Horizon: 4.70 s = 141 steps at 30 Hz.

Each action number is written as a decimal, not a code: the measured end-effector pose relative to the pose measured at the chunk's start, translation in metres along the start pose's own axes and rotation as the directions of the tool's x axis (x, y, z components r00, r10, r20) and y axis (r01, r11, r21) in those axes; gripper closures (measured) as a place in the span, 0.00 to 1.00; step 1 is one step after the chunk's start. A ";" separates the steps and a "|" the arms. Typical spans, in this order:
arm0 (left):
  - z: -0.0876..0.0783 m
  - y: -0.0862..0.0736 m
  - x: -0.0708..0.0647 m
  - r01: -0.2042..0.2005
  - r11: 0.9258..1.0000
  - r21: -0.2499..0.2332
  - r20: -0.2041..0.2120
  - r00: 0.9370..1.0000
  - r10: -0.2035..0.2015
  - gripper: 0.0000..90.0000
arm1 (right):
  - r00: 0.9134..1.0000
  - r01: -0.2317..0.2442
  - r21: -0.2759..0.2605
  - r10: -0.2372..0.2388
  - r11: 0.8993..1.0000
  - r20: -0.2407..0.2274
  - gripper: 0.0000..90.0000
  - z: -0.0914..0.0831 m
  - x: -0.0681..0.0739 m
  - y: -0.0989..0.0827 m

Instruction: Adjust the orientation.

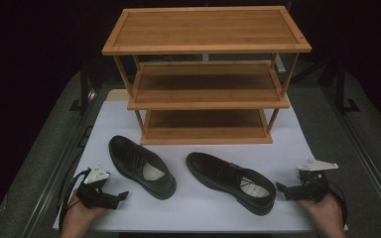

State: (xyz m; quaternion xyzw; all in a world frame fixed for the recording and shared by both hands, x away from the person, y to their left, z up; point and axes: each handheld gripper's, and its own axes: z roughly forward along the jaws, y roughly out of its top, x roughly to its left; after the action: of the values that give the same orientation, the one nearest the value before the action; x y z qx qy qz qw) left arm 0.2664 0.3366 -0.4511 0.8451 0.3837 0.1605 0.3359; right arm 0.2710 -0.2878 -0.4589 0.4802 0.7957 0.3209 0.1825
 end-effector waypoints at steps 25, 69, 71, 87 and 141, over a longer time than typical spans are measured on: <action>-0.015 0.000 0.011 0.071 0.997 -0.024 0.008 0.997 -0.070 0.05 | 1.000 0.000 0.000 0.000 1.000 0.001 0.00 0.000 0.000 0.000; -0.026 0.068 0.091 0.103 0.993 -0.058 -0.098 0.989 -0.108 1.00 | 1.000 0.001 -0.004 -0.001 1.000 -0.001 0.00 0.000 0.000 0.000; -0.020 0.074 0.100 0.102 0.993 -0.054 -0.115 0.988 -0.107 1.00 | 1.000 0.000 -0.004 0.000 1.000 -0.001 0.00 0.000 0.000 0.000; 0.021 0.078 0.135 0.136 0.990 -0.039 -0.138 0.980 -0.140 1.00 | 1.000 0.000 -0.004 0.000 1.000 -0.001 0.00 0.000 0.000 0.000; 0.023 0.060 0.066 0.036 0.999 -0.023 -0.009 0.999 -0.036 1.00 | 1.000 -0.001 -0.004 0.001 1.000 -0.002 0.00 0.000 0.000 0.000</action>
State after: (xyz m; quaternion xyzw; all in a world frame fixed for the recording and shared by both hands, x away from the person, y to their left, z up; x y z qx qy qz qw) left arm 0.3538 0.3473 -0.4253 0.8335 0.3985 0.1626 0.3465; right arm 0.2710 -0.2882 -0.4591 0.4799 0.7950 0.3230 0.1826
